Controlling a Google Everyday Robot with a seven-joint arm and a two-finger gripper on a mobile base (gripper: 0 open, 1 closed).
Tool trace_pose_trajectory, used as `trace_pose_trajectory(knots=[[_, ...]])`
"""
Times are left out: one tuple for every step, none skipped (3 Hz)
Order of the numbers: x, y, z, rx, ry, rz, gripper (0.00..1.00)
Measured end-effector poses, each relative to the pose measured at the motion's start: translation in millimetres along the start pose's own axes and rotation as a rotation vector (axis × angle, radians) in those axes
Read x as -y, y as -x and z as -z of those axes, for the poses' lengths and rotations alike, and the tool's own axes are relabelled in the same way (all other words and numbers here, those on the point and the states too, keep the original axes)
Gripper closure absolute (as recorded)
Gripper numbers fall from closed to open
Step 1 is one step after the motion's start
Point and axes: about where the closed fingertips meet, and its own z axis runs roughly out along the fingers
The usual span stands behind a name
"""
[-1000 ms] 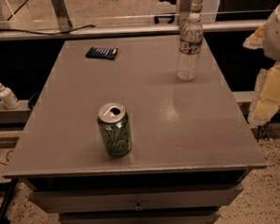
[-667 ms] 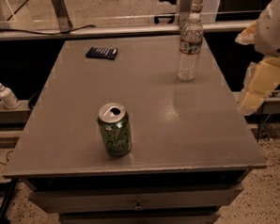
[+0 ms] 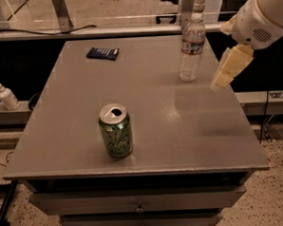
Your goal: Pick water bottle
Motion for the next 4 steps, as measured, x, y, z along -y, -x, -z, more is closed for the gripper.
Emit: trace_pose_trajectory(knots=[[31,7,-20,0.056,-0.059,-0.048,0.0],[52,8,-36,0.127,-0.087,-0.124,0.0],[64,22,-55,0.241,-0.068,-0.21,0.0],[70,40,-71,0.366,-0.023,-0.282,0.0]])
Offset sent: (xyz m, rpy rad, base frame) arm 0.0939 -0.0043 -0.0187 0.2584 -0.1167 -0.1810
